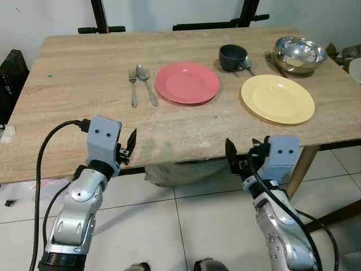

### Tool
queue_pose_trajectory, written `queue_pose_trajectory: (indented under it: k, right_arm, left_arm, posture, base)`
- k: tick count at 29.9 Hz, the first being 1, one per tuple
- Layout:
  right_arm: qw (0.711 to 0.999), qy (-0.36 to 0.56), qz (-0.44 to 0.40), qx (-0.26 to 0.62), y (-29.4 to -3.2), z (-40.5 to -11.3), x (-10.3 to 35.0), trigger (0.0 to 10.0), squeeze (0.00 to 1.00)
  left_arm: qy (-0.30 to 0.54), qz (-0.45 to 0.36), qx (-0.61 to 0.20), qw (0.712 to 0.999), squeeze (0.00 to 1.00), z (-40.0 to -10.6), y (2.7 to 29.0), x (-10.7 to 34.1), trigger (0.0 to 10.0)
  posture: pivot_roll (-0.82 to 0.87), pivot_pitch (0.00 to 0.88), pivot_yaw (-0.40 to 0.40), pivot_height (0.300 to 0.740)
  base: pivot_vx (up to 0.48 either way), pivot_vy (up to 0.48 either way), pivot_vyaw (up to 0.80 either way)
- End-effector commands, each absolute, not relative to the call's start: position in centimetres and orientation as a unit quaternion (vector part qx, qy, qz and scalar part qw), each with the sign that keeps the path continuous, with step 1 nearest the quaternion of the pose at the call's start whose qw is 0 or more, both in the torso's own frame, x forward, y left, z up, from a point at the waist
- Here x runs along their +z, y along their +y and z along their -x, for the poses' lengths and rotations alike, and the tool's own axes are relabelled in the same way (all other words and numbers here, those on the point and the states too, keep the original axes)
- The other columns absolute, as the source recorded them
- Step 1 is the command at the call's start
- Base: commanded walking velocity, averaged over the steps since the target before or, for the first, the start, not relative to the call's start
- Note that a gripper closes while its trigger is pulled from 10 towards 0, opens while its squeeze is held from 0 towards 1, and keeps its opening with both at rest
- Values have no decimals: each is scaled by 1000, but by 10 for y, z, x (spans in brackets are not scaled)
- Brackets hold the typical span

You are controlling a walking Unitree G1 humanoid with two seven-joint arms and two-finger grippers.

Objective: Setting the table

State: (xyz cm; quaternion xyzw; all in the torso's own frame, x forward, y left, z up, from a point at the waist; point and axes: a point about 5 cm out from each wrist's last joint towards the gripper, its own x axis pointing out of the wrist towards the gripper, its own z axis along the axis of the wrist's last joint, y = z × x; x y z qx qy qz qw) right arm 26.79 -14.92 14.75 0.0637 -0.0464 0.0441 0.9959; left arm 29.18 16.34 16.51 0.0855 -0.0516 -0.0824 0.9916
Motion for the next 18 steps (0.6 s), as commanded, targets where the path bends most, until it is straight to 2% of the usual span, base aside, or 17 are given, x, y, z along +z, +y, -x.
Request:
queue_pose_trajectory:
  k: [1, 18]
  right_arm:
    - [996, -39, -62, 42, -149, -266, 144, 10000, 0]
    - [996, -38, -63, 42, -148, -266, 143, 10000, 0]
  left_arm:
    - [-45, -90, -82, 992, 0, -292, 164, 162, 10000]
    - [-44, -91, -80, 992, 0, -292, 165, 162, 10000]
  posture:
    - [-188, 34, 52, 740]
    - [-180, 40, 51, 740]
  base:
    - [0, 0, 0]
    - [0, 0, 0]
